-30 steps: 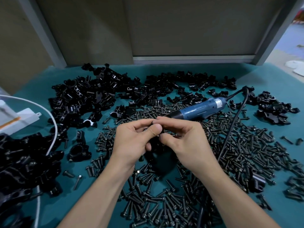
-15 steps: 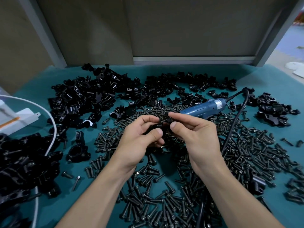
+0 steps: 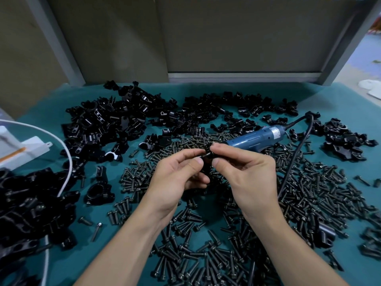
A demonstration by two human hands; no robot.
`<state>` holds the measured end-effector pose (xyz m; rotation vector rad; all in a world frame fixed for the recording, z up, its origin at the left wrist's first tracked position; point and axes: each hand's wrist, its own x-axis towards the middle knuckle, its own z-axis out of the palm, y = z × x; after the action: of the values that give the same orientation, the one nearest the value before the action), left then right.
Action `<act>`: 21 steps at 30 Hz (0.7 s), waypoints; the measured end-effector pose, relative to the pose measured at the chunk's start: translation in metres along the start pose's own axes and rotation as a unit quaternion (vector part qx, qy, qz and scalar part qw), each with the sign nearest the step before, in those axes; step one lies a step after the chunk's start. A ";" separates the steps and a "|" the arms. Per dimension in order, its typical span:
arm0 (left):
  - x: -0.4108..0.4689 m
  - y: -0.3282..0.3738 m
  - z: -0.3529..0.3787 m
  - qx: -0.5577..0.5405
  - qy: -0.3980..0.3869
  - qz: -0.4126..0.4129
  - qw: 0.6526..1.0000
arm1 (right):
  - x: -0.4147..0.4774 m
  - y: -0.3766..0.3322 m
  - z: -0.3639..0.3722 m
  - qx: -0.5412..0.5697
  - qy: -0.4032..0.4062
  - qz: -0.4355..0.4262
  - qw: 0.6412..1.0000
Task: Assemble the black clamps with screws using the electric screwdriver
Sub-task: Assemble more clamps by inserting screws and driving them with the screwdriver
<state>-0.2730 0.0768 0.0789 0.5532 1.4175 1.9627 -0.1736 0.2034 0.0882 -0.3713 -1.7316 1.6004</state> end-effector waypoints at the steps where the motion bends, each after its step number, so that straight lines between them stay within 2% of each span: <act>1: 0.000 0.000 0.000 0.006 0.006 0.002 1.000 | 0.000 0.000 0.000 -0.007 -0.004 -0.004 1.000; 6: 0.000 -0.003 0.000 0.054 0.035 0.024 0.998 | 0.000 0.001 0.003 -0.006 -0.014 -0.009 1.000; 12: 0.000 -0.003 0.001 0.084 0.013 0.032 0.996 | 0.002 0.001 -0.002 0.017 -0.026 0.031 0.999; 21: 0.000 -0.001 0.005 0.113 0.003 0.057 0.992 | 0.002 -0.008 -0.007 -0.100 -0.044 0.008 0.994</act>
<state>-0.2700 0.0804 0.0796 0.7453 1.6577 1.9022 -0.1682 0.2090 0.0959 -0.4183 -1.9683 1.4779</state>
